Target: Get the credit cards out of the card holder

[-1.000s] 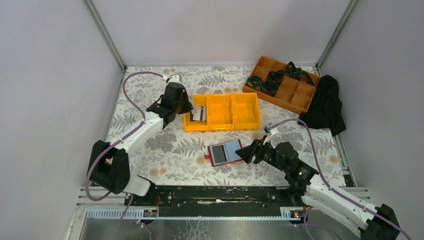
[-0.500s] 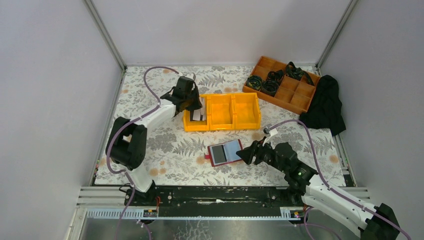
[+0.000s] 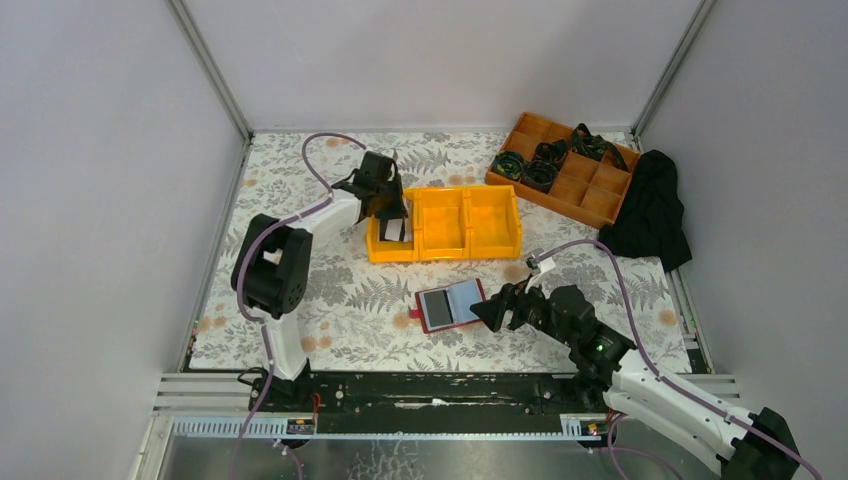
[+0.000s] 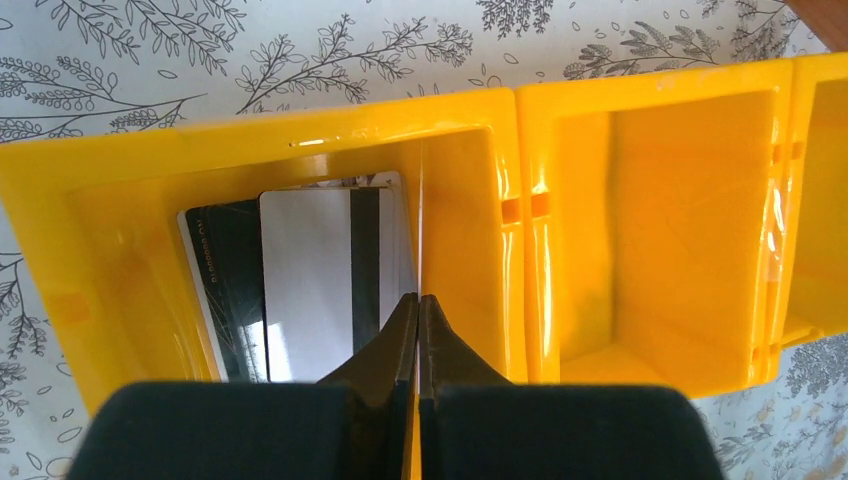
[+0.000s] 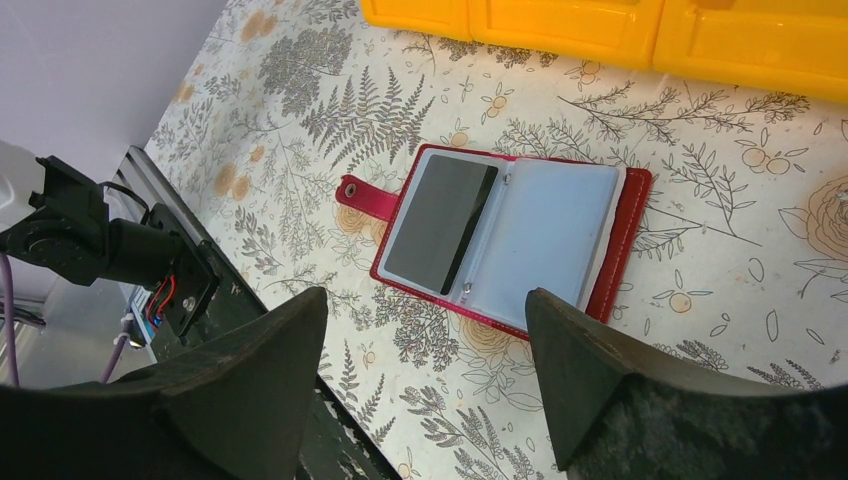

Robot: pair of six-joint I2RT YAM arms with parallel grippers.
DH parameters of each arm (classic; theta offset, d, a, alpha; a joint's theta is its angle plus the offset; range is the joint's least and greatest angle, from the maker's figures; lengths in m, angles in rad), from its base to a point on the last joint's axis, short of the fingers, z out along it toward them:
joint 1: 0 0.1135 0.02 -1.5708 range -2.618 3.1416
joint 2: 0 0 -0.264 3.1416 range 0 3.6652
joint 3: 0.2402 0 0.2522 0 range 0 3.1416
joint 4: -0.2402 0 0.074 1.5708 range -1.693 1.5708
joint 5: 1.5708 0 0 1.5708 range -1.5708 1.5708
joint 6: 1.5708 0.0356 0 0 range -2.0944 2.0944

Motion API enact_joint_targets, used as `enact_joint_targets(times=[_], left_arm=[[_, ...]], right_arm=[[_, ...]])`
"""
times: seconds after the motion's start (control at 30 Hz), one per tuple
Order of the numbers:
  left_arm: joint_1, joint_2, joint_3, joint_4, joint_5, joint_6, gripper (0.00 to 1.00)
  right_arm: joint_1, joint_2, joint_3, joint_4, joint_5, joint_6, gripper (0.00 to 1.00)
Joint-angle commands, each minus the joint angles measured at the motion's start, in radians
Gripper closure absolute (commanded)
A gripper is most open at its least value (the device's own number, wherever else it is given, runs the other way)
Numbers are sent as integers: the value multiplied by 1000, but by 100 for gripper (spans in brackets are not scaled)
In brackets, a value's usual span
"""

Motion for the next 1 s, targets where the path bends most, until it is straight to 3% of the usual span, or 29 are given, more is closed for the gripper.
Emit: enact_joint_targets(times=[0.0, 0.3, 0.63, 0.8, 0.97], left_arm=[[12, 24, 45, -17, 20, 23, 100], [33, 33, 42, -33, 3, 39, 93], [35, -64, 22, -98, -144, 46, 71], [35, -143, -12, -112, -224, 32, 69], [9, -338, -170, 34, -143, 2, 70]], right_arm=[[-2, -6, 3, 16, 11, -22, 20], [-1, 18, 4, 27, 4, -21, 19], [-1, 28, 3, 35, -2, -20, 19], [-1, 29, 4, 37, -1, -20, 19], [-1, 30, 3, 41, 0, -18, 19]])
